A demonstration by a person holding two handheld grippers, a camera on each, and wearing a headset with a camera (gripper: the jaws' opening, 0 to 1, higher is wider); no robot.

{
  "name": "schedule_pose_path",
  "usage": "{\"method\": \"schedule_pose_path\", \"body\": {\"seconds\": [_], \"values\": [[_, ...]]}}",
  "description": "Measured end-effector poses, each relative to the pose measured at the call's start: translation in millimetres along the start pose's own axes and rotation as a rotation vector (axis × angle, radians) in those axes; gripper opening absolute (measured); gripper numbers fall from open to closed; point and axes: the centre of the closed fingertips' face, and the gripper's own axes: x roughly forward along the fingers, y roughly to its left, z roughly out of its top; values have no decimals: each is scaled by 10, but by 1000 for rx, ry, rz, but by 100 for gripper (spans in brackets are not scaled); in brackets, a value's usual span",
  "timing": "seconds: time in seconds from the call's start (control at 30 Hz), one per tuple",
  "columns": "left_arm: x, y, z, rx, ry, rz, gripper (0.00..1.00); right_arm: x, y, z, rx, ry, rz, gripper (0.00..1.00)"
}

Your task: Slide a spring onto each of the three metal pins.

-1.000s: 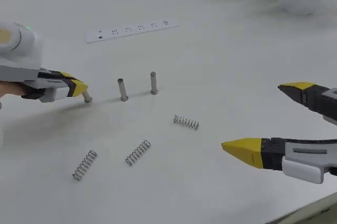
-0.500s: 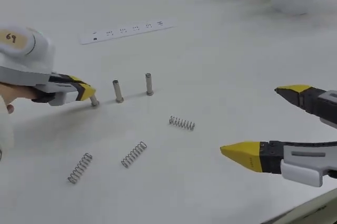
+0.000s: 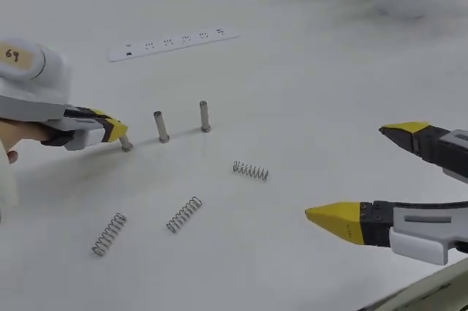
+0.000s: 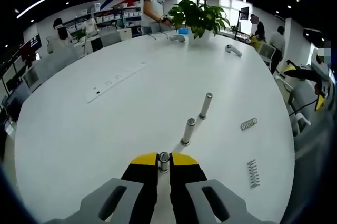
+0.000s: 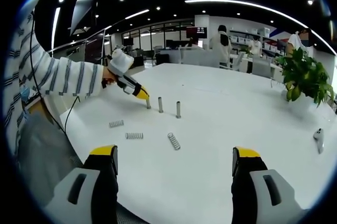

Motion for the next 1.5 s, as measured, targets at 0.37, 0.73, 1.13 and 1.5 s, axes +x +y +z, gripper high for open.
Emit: {"method": "schedule_pose_path", "body": {"seconds": [0.37,0.73,1.13,1.5], "values": [[-8,1,-37,33,13,-11,0,0,-20,-39,-5,9,4,89],[-16,12,-47,47,6,-1,1,22,21,-64,-6,17,11,89],[-8,13,-147,21,31,25,5,22,94,-71,-2,25,23,89],[-107,-10,-245,-2,40,38,10,45,164,-80,-4,30,43,89]]}}
